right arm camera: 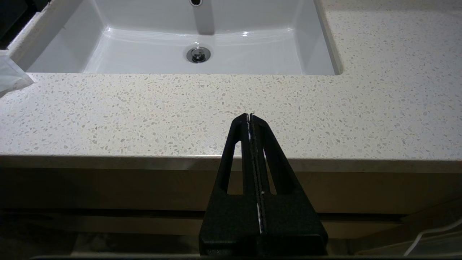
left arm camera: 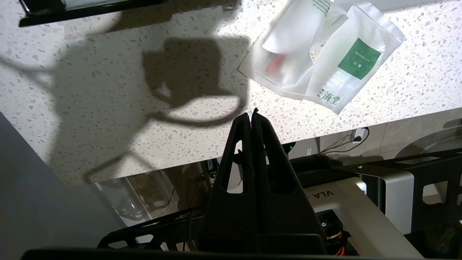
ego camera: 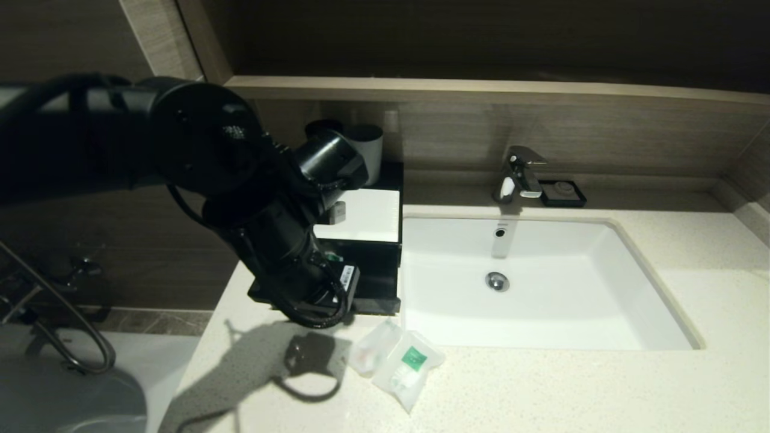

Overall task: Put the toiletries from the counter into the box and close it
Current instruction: Pick up the bathroom toiletry

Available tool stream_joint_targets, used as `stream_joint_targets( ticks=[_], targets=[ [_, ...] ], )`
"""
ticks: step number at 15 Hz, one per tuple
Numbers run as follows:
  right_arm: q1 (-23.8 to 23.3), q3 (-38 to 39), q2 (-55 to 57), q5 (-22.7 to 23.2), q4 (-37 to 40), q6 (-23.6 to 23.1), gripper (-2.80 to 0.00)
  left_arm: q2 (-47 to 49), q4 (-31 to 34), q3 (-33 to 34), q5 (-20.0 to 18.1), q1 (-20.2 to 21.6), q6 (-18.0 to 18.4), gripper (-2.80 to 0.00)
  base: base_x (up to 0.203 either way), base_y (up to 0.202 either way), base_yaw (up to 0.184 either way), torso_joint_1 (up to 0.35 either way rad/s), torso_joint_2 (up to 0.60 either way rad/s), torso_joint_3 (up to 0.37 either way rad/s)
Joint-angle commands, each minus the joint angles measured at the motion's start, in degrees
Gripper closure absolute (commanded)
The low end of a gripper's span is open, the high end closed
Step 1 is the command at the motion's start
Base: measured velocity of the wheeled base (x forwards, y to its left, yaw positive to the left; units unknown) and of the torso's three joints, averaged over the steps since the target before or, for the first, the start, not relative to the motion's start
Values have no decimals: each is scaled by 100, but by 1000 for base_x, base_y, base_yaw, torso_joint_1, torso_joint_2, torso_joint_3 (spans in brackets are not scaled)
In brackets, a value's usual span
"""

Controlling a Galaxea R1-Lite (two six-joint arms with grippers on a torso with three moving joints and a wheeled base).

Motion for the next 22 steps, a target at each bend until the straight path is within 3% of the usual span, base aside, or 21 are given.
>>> stream_joint_targets(
  ticks=[1,9,13,17,22],
  targets=[
    [1,2,2,-1,0,2,0,166,31,-12,4,-107,-88,0,0,0,0,0,0,0],
    [1,-5,2,-1,0,2,0,661,36,-169,81,-622,-865,0,0,0,0,0,0,0],
    [1,2,2,-1,0,2,0,746,48,-132,329,-771,-1112,0,0,0,0,0,0,0],
    [1,2,-5,-1,0,2,0,908,130,-75,571,-771,-1126,0,0,0,0,0,0,0],
    [1,2,2,-1,0,2,0,980,299,-30,567,-762,-1144,0,0,0,0,0,0,0]
  ],
)
